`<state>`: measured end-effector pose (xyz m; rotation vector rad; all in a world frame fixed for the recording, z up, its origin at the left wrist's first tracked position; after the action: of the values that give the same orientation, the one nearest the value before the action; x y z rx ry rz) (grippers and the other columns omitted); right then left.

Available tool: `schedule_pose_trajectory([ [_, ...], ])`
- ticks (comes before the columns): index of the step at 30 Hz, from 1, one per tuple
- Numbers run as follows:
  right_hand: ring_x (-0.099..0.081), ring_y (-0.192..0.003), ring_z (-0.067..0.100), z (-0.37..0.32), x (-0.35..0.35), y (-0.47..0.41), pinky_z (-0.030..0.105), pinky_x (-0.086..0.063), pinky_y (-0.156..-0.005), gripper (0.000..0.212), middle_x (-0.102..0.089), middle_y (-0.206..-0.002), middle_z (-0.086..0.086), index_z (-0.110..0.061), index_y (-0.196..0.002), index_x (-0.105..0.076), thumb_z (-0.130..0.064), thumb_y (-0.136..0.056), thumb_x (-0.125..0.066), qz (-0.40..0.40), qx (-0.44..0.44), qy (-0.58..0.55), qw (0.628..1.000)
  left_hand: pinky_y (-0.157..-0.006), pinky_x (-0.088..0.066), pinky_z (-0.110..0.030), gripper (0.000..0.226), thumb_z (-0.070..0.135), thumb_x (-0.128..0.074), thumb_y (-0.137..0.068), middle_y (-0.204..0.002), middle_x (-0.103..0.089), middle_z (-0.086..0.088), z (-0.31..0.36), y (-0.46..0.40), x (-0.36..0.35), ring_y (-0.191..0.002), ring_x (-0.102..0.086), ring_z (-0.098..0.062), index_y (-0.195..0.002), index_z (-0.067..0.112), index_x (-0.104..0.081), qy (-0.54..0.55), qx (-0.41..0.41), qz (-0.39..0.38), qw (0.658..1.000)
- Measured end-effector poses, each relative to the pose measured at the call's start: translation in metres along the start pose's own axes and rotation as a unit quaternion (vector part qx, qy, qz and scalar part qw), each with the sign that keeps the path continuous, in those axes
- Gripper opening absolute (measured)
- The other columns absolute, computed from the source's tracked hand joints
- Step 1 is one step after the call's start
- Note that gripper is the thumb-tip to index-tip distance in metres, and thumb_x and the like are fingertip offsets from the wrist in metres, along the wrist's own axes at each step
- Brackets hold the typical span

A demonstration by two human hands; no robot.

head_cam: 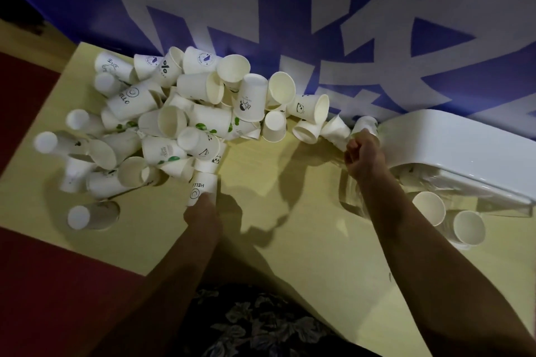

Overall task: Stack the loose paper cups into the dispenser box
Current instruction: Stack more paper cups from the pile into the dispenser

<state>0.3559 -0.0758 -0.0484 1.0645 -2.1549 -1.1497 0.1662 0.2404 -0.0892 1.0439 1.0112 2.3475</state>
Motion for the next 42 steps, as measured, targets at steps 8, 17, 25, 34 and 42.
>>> schedule_pose_trajectory([
  [8, -0.061, -0.088, 0.014, 0.008, 0.011, 0.018, 0.025, -0.055, -0.078, 0.036, -0.059, -0.111, 0.018, -0.009, -0.12, -0.05, -0.024, -0.09, -0.064, 0.057, 0.035, -0.024, 0.997, -0.093, -0.049, -0.05, 0.035, 0.018, -0.055, -0.088, -0.117, -0.063, -0.017, 0.007, 0.01, -0.005, -0.107, -0.06, -0.036, -0.118, 0.002, -0.057, -0.078, -0.186, -0.024, 0.979],
  [17, -0.065, -0.091, 0.03, 0.04, 0.067, 0.072, 0.032, -0.057, -0.065, 0.01, -0.068, -0.093, 0.005, -0.019, -0.085, -0.066, -0.015, -0.089, -0.057, -0.021, 0.262, 0.139, 0.955, -0.066, -0.042, -0.027, 0.009, 0.015, -0.058, -0.092, -0.084, -0.065, 0.0, 0.018, 0.116, -0.03, -0.074, -0.057, -0.015, -0.09, 0.007, -0.062, -0.126, -0.432, -0.15, 0.88],
  [25, -0.058, -0.07, 0.014, 0.029, 0.167, 0.099, 0.033, -0.047, -0.063, 0.012, -0.062, -0.072, -0.003, -0.014, -0.078, -0.057, -0.017, -0.09, -0.059, 0.034, 0.43, 0.254, 0.866, -0.059, -0.044, -0.03, 0.018, 0.016, -0.056, -0.094, -0.07, -0.059, -0.002, 0.002, 0.217, -0.073, -0.063, -0.052, -0.013, -0.079, 0.006, -0.058, -0.161, -0.589, -0.253, 0.75],
  [34, -0.062, -0.081, 0.02, -0.014, 0.272, 0.09, 0.023, -0.038, -0.064, 0.012, -0.068, -0.09, 0.005, -0.012, -0.1, -0.064, -0.014, -0.096, -0.053, 0.169, 0.532, 0.315, 0.768, -0.074, -0.045, -0.031, 0.021, 0.021, -0.051, -0.096, -0.093, -0.065, 0.0, -0.038, 0.327, -0.152, -0.085, -0.055, -0.018, -0.094, 0.01, -0.068, -0.238, -0.715, -0.335, 0.566],
  [42, -0.058, -0.091, 0.033, -0.043, 0.301, 0.058, 0.036, -0.049, -0.066, 0.014, -0.069, -0.091, 0.013, -0.006, -0.1, -0.067, -0.008, -0.096, -0.054, 0.178, 0.547, 0.44, 0.69, -0.072, -0.04, -0.024, 0.013, 0.008, -0.061, -0.089, -0.097, -0.063, -0.005, -0.058, 0.358, -0.213, -0.094, -0.054, -0.022, -0.099, 0.01, -0.07, -0.36, -0.757, -0.295, 0.458],
])
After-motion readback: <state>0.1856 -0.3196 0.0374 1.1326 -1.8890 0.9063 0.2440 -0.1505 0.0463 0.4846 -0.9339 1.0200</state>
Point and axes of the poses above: each hand's wrist, its own y-axis away from the middle knuckle, its own x-axis out of the back of the hand, z = x × y, the point moved 5 cm from there along -y, towards the middle knuckle
